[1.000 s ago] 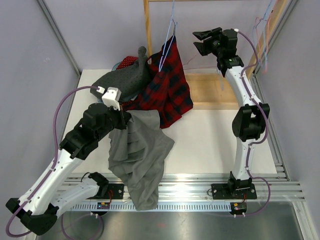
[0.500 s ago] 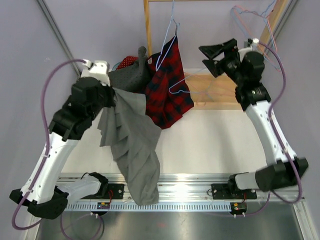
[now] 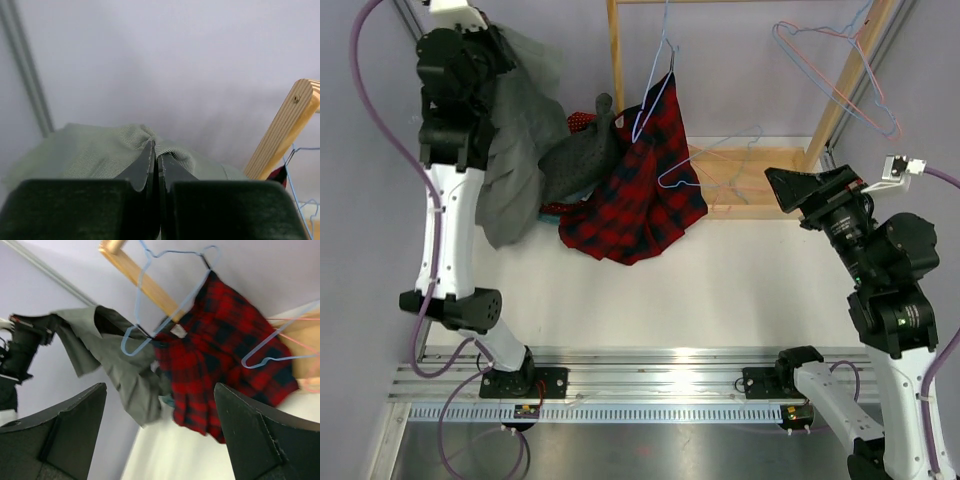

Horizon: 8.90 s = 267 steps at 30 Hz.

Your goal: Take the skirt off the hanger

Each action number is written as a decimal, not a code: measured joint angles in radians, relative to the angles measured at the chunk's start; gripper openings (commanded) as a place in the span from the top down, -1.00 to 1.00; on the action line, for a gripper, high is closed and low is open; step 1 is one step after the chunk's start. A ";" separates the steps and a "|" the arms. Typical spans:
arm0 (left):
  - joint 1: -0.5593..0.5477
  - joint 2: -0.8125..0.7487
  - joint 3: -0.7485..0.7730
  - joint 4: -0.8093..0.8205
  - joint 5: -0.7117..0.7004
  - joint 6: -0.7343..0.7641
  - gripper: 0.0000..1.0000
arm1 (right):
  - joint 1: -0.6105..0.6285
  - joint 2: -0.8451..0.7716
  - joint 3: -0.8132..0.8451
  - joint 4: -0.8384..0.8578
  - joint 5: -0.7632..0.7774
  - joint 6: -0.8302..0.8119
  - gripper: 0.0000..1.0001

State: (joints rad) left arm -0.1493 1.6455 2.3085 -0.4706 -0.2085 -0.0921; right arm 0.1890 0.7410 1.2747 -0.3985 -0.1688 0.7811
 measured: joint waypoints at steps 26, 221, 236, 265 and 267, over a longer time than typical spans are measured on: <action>-0.015 -0.499 -1.028 0.070 0.151 -0.204 -0.98 | 0.000 0.662 -0.141 0.079 0.147 -0.138 -0.72; -0.387 0.618 0.210 0.315 0.190 -0.394 1.00 | 0.000 -0.274 0.092 -0.617 0.095 -0.061 -0.97; -0.369 0.627 0.244 0.325 0.306 -0.494 1.00 | 0.000 -0.284 -0.001 -0.608 0.068 -0.047 -0.97; -0.400 0.359 -0.069 0.089 0.445 -0.471 -0.98 | 0.000 -0.305 0.129 -0.666 0.053 -0.042 -0.99; -0.416 0.296 -0.101 0.074 0.445 -0.460 -0.98 | 0.000 -0.303 0.148 -0.670 0.054 -0.044 -0.99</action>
State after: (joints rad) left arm -0.5652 1.9419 2.2070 -0.3969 0.2367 -0.5526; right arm 0.1890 0.4385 1.4223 -1.0683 -0.1150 0.7368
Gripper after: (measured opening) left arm 0.987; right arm 0.993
